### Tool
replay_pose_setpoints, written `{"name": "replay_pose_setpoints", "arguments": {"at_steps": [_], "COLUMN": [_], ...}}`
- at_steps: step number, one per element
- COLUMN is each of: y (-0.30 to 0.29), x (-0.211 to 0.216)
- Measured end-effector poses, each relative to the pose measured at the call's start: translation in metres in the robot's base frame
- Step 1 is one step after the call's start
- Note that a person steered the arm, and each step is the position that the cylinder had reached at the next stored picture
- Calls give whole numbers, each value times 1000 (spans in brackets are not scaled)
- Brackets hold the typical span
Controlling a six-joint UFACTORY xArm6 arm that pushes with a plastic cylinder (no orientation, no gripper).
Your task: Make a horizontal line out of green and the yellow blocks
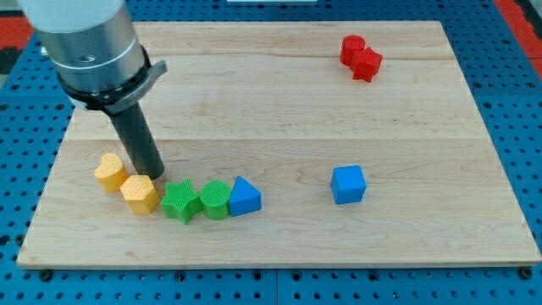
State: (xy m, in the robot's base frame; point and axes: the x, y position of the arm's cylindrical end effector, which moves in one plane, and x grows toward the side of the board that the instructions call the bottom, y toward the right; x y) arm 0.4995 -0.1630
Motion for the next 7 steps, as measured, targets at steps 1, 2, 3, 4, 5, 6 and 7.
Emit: {"name": "replay_pose_setpoints", "arguments": {"at_steps": [1, 2, 3, 4, 5, 6, 7], "y": [-5, -23, -61, -65, -54, 75, 213], "x": [-20, -34, -17, 6, 0, -34, -27]}}
